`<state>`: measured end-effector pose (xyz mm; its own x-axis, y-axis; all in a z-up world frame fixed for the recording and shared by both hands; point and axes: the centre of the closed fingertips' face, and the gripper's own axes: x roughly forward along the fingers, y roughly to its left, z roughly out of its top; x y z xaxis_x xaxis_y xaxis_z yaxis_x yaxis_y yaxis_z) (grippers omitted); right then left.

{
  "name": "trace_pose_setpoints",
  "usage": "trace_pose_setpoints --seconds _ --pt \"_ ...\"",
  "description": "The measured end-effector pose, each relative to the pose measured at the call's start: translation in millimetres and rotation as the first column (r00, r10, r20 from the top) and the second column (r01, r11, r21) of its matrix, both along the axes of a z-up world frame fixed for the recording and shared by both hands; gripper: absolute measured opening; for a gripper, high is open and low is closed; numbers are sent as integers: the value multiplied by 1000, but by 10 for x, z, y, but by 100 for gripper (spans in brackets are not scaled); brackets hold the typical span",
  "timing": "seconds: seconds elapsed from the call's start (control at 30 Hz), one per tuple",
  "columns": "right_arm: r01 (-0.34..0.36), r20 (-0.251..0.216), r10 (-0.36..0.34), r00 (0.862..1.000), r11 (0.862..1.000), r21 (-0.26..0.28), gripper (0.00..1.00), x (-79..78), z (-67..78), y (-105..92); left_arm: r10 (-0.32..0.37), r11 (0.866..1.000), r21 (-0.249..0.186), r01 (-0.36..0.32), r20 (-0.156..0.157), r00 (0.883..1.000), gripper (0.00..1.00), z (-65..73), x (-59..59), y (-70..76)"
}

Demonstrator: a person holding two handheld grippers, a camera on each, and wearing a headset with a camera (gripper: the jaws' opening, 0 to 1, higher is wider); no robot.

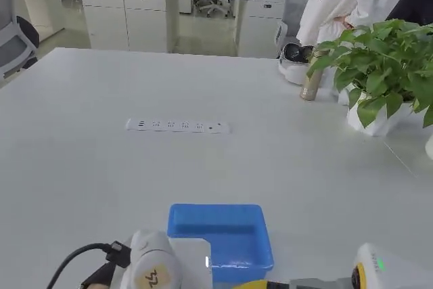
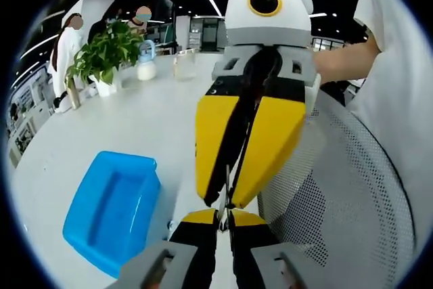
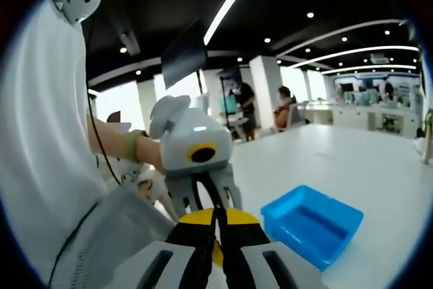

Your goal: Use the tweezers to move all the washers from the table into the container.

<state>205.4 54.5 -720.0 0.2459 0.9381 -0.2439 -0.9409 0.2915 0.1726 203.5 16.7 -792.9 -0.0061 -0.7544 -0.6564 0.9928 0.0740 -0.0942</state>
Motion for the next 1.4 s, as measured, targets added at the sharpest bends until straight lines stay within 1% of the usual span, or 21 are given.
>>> trace_pose_setpoints --seconds 0.13,0.2,0.27,0.3,0.33,0.37,0.4,0.43,0.5,0.63,0.73,0.8,0.83,0.9,1.0,1.1,1.13,1.17,1.2,1.3,1.4 --pt "-7 -17 7 1000 1000 8 0 -24 -74 21 -9 1000 -3 9 4 1000 3 7 -36 28" --pt "-9 -38 10 999 1000 30 0 -23 -88 36 -9 1000 -2 9 2 1000 3 2 -39 30" --pt "-22 -23 23 999 999 38 0 -30 -94 45 -17 1000 -4 17 3 1000 4 -1 -51 28" --pt "-23 -16 23 1000 999 30 0 -26 -101 48 -26 1000 -9 26 -9 1000 6 -4 -75 18" --pt "-24 -13 24 1000 1000 11 0 -17 -122 40 -10 1000 0 10 -82 997 8 -32 -138 26" --pt "-30 -14 30 999 999 14 0 -24 -123 42 3 1000 9 -2 -81 997 8 -43 -115 41" --pt "-24 -8 24 1000 999 21 0 -10 -115 38 5 1000 -10 -6 -49 999 8 -26 -79 49" --pt "-17 -7 17 1000 1000 22 0 2 -111 31 12 1000 -18 -13 -47 999 8 -15 -69 64" --pt "-2 5 2 1000 1000 11 0 36 -121 -9 59 998 -27 -61 -83 995 9 20 -51 132" --pt "13 22 -12 1000 1000 -19 0 69 -161 -89 112 992 -45 -115 -68 991 13 154 35 290" --pt "10 25 -10 1000 1000 -24 0 70 -165 -108 126 989 -71 -129 -52 991 13 329 78 388" --pt "6 37 -4 999 999 -43 0 72 -186 -119 134 985 -106 -136 -25 991 12 486 124 385" --pt "-4 54 7 998 998 -65 0 59 -199 -118 135 984 -113 -137 -22 991 10 517 129 382" --pt "-29 79 37 996 994 -101 0 32 -221 -105 125 981 -149 -124 -1 992 8 670 141 340" --pt "-57 82 68 994 990 -127 0 0 -249 -75 78 984 -160 -78 -1 997 5 776 101 257" --pt "-70 104 88 991 984 -163 0 -12 -286 -56 19 993 -118 -20 -6 1000 4 732 23 208" --pt "-78 105 97 990 982 -170 0 -20 -292 -50 -1 996 -86 2 4 1000 4 680 6 212" --pt "-78 113 100 989 981 -178 0 -19 -296 -48 -5 997 -71 6 15 1000 4 654 10 208" --pt "-83 118 106 987 979 -186 0 -21 -296 -45 -3 997 -75 4 21 1000 5 653 13 190" --pt "-86 137 115 984 976 -201 0 -5 -302 -47 -8 997 -79 9 7 1000 5 625 -3 145" --pt "-85 141 115 983 975 -204 0 16 -314 -51 -15 999 -52 16 27 1000 3 575 6 146"
